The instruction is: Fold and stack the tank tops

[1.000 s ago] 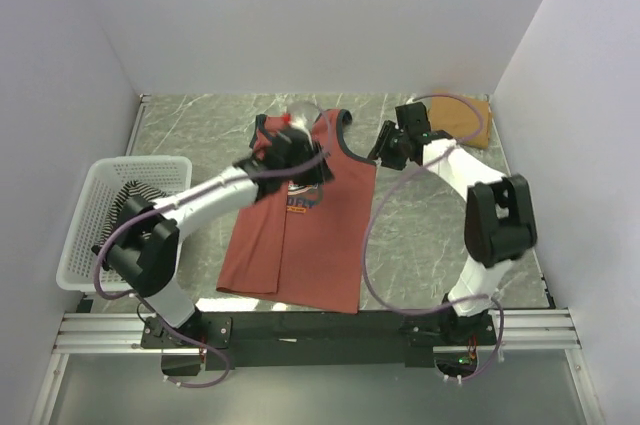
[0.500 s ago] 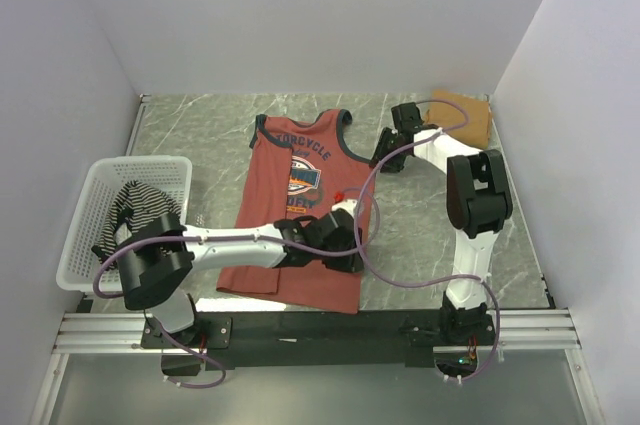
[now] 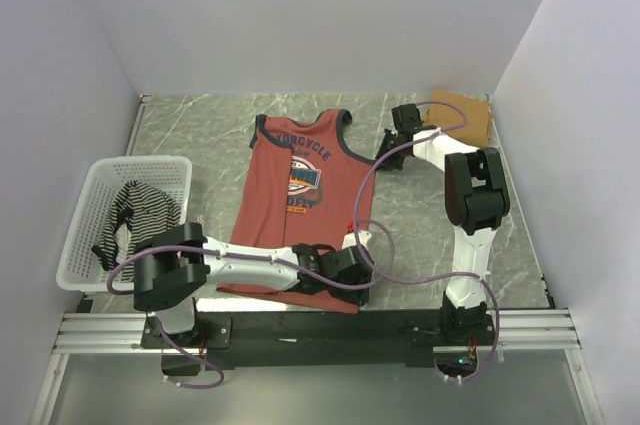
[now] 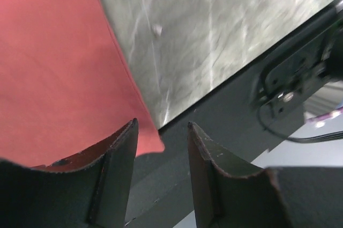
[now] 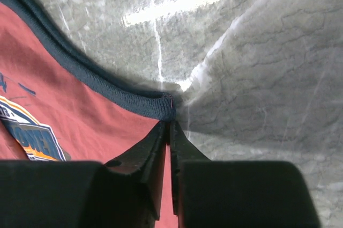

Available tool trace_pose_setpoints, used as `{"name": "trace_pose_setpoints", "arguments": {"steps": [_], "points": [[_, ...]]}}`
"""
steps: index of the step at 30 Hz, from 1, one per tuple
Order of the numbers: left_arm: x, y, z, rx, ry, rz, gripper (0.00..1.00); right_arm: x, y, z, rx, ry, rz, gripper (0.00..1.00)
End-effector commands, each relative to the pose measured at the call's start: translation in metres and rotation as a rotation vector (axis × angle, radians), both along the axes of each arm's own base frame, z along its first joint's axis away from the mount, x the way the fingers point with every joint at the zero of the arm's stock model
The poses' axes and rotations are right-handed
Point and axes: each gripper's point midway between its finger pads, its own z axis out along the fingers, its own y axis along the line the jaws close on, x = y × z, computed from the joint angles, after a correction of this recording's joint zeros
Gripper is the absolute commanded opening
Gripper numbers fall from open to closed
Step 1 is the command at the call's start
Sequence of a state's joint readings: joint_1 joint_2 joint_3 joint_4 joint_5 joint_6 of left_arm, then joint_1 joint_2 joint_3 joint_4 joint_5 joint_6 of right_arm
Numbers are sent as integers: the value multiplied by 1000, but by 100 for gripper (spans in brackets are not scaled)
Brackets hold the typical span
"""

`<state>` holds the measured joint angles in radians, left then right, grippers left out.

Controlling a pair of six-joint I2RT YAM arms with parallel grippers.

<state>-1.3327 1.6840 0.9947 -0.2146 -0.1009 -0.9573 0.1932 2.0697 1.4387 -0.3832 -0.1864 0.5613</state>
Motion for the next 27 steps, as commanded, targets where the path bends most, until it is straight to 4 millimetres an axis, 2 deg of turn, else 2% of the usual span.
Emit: {"name": "trace_pose_setpoints", "arguments": {"steps": [1, 7, 9, 10, 13, 14, 16, 21, 22, 26, 27], "points": [[-6, -3, -2, 22, 1, 17, 48, 11, -5, 9, 33, -53, -21, 12], [-14, -4, -12, 82, -17, 11, 45, 12, -4, 15, 53, -67, -21, 5], [-19, -3, -16, 104, -20, 3, 40, 12, -7, 16, 53, -70, -28, 4], [-20, -4, -17, 111, -20, 1, 38, 12, -8, 18, 54, -74, -33, 2], [-22, -7, -19, 136, -38, -2, 22, 11, -13, 22, 56, -82, -43, 0], [-24, -11, -15, 126, -43, -11, 12, 10, -19, 24, 56, -84, -51, 0], [-28, -18, -6, 94, -50, -27, 1, 7, -27, 29, 50, -88, -69, 0], [-27, -23, 29, -27, -84, -9, 0, -3, -50, 44, 27, -111, -114, 0], [-26, -21, 41, -67, -89, 8, 0, -4, -50, 53, 30, -129, -111, 0], [-13, -6, 58, -133, -97, 79, 1, -2, -40, 81, 61, -186, -93, 0], [-11, -2, 59, -140, -96, 94, 1, -2, -31, 86, 65, -195, -74, 0]]}}
